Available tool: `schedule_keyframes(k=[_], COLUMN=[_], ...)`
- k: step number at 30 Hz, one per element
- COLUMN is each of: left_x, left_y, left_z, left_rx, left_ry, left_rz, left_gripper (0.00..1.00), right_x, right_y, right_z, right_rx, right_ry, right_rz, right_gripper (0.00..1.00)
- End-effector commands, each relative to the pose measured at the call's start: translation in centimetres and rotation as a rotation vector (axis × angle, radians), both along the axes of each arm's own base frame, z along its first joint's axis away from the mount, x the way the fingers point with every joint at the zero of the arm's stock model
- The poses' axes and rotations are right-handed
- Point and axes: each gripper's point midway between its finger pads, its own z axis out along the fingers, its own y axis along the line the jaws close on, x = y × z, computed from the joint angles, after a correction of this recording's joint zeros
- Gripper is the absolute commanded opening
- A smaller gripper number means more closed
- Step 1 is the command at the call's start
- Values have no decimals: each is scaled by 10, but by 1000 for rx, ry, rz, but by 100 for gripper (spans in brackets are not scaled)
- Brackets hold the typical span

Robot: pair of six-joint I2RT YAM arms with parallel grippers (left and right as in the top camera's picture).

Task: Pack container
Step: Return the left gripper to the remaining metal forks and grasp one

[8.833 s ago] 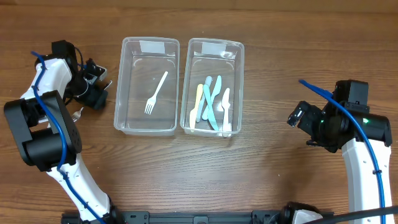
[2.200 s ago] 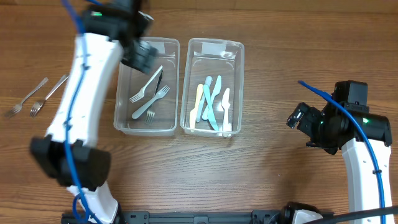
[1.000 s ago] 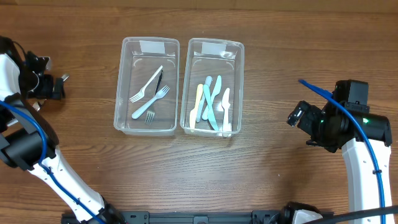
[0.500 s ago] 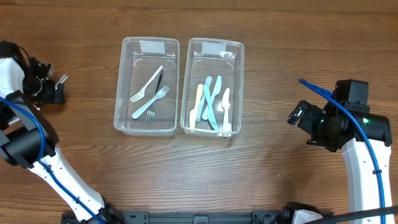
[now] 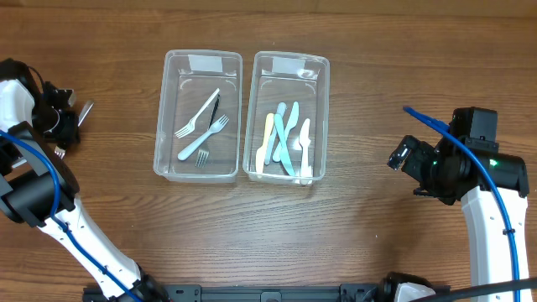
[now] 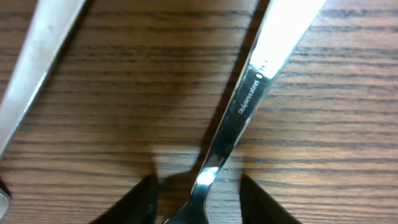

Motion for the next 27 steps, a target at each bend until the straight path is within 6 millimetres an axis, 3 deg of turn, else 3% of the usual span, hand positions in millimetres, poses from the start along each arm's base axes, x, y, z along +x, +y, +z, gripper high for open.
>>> schedule_keyframes(k=[1,8,14,17,22,27], left_x=[-7,-9,-7,-4,9,22], left_y=[-7,-9,-8,-7,-7,-20], left_z=[-11,-11,-10,-5,31,96], left_rx=[-43,-49,-44,-35,11,73], left_ry=[26,36,27,14,-67,-194], left_rz=[7,5,23,39,50,52], left_gripper=[23,20,4,4,4,4], right_x=[2,3,3,3,4,4], right_y=[-1,-2,-2,-2,-2,-2], right_z=[1,2,2,2,2,2], right_rx=[-12,-20,-20,-20,-20,-20], right_ry=[-8,-11,-12,-12,-14,-15], right_rz=[9,6,6,6,6,6], right_gripper=[100,100,100,100,100,100])
